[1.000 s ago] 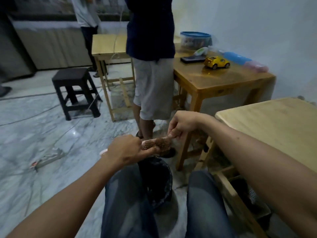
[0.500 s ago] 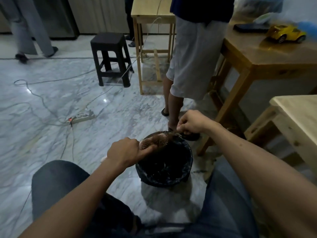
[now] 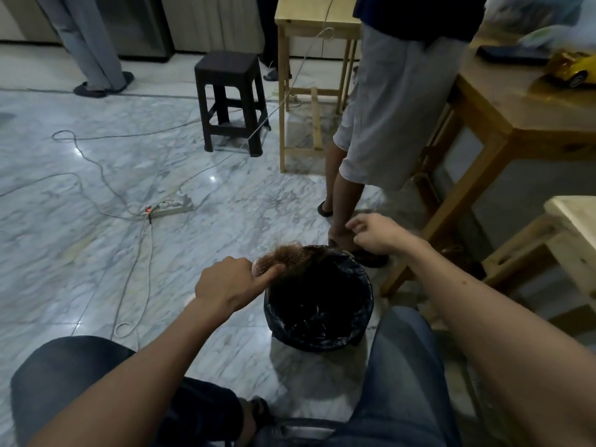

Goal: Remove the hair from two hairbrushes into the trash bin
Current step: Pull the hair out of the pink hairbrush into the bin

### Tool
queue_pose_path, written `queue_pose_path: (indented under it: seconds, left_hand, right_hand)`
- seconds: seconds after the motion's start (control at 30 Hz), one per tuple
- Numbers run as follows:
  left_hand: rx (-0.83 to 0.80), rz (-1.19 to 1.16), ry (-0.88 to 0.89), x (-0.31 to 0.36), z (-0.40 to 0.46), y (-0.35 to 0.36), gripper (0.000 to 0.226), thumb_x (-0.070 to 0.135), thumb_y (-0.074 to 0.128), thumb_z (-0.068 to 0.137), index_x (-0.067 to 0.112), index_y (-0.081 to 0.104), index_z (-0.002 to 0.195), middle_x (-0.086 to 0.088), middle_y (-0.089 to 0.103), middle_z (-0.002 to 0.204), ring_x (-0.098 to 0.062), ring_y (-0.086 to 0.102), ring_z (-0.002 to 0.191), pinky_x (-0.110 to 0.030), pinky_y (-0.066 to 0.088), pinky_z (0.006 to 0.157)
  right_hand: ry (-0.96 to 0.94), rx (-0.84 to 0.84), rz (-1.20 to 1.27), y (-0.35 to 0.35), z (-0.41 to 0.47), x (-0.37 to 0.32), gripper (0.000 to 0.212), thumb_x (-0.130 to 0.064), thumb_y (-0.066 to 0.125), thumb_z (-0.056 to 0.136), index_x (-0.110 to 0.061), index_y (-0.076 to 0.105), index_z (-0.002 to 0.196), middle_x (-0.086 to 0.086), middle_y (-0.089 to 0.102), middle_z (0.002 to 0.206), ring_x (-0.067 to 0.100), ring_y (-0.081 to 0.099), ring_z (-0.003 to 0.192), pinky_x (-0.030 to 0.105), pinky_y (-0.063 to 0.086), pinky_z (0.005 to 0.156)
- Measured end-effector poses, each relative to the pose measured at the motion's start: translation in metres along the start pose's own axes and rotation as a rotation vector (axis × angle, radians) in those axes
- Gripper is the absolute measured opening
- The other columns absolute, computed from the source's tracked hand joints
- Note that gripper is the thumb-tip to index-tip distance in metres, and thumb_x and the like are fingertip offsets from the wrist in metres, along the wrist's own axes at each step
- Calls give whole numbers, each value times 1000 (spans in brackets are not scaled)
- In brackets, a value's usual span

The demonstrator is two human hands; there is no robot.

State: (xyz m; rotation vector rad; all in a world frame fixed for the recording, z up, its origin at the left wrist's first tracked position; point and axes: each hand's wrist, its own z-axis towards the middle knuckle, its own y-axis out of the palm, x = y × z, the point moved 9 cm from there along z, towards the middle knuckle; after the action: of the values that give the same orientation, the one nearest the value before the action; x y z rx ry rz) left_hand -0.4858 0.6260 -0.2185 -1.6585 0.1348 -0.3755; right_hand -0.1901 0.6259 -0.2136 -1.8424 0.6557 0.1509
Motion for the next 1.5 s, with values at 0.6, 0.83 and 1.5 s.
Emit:
queue_pose_path:
  seconds: [0.6, 0.83, 1.5]
  left_hand:
    - [-45, 39, -126, -21, 16, 11, 79, 86, 33, 79, 12, 41, 50, 0, 50, 49, -21, 52, 43, -25, 38, 45]
    - [9, -9, -87, -1, 18, 1, 82, 91, 27, 75, 13, 35, 51, -1, 44, 46, -22, 47, 40, -26, 36, 44]
    - [149, -168, -218, -17, 18, -41, 89, 92, 26, 75, 10, 56, 59, -6, 61, 57, -26, 59, 54, -32, 46, 50]
  right_hand:
    - [-140, 37, 277, -8, -33, 6, 15, -21, 76, 94, -10, 82, 87, -5, 73, 61, -3, 62, 49, 10, 44, 50]
    - [-67, -93, 151, 6, -37, 24, 40, -22, 68, 96, -24, 66, 136, 5, 71, 128, 23, 72, 106, 38, 60, 87]
    - [109, 146, 134, 33, -26, 27, 18, -25, 75, 91, -19, 82, 76, -5, 75, 79, 16, 71, 85, 42, 62, 85]
